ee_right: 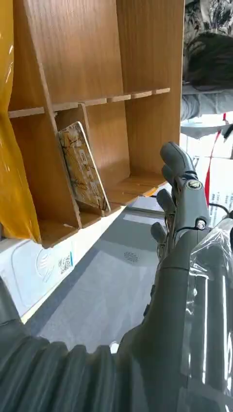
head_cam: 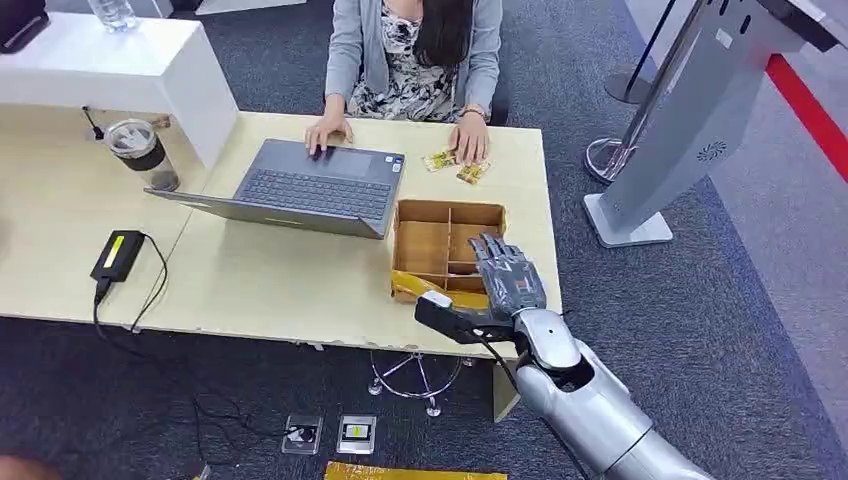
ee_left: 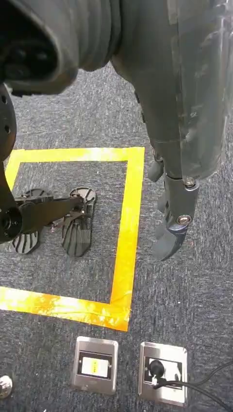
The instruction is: Pass the card to the sensor for recognition and then transmit it.
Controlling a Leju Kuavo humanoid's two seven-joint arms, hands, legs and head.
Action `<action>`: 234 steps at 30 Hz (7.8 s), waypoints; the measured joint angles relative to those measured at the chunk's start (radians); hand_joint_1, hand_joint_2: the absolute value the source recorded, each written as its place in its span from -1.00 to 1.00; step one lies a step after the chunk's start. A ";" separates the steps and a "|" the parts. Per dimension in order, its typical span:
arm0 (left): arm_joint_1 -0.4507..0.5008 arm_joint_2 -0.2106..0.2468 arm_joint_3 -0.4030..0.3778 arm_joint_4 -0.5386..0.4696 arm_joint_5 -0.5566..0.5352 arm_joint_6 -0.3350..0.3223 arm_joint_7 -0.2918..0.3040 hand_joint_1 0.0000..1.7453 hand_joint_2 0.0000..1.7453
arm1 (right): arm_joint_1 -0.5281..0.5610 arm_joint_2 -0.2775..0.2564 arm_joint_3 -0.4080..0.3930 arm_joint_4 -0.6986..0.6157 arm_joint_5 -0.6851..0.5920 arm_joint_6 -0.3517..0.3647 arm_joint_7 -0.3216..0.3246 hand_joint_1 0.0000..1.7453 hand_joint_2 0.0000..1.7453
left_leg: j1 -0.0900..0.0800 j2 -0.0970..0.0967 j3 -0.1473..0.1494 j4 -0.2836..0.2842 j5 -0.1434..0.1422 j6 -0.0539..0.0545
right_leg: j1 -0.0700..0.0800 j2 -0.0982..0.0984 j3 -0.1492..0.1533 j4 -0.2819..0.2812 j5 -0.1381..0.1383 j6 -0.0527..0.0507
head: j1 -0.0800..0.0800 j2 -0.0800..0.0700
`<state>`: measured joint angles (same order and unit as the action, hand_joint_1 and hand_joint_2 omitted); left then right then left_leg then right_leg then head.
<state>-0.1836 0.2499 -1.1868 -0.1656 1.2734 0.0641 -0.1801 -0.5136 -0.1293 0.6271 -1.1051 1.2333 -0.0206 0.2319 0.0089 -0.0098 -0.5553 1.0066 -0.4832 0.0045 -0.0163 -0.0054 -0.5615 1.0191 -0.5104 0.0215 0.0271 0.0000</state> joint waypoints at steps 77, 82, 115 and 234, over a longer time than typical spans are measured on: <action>0.000 0.003 0.002 0.000 -0.018 -0.016 0.003 -1.00 -1.00 | -0.097 0.068 0.015 0.293 -0.021 -0.226 -0.103 -1.00 1.00 | 0.000 0.000 0.000 0.000 0.000 0.000 | 0.000 0.000 0.000 0.000 0.000 0.000 | 0.000 0.000; 0.000 0.003 0.002 0.000 -0.022 -0.012 0.003 -1.00 -1.00 | -0.097 0.076 0.015 0.328 -0.026 -0.264 -0.122 -1.00 1.00 | 0.000 0.000 0.000 0.000 0.000 0.000 | 0.000 0.000 0.000 0.000 0.000 0.000 | 0.000 0.000; 0.002 0.003 0.002 0.000 -0.024 0.001 0.003 -1.00 -1.00 | -0.111 0.124 0.043 0.436 -0.049 -0.301 -0.152 -1.00 1.00 | 0.000 0.000 0.000 0.000 0.000 0.000 | 0.000 0.000 0.000 0.000 0.000 0.000 | 0.000 0.000; 0.004 0.008 0.002 0.000 -0.063 -0.029 -0.013 -1.00 -1.00 | -0.414 0.106 -0.006 0.465 -0.101 -0.255 -0.243 -1.00 -1.00 | 0.000 0.002 0.000 0.000 0.000 0.000 | 0.000 0.002 -0.001 0.001 0.001 0.000 | 0.000 0.000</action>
<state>-0.1793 0.2583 -1.1852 -0.1656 1.2108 0.0347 -0.1934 -0.9275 -0.0233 0.6207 -0.6401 1.1318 -0.2758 -0.0107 0.0090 -0.0080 -0.5552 1.0068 -0.4829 0.0041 -0.0162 -0.0037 -0.5625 1.0197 -0.5096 0.0210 0.0271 0.0000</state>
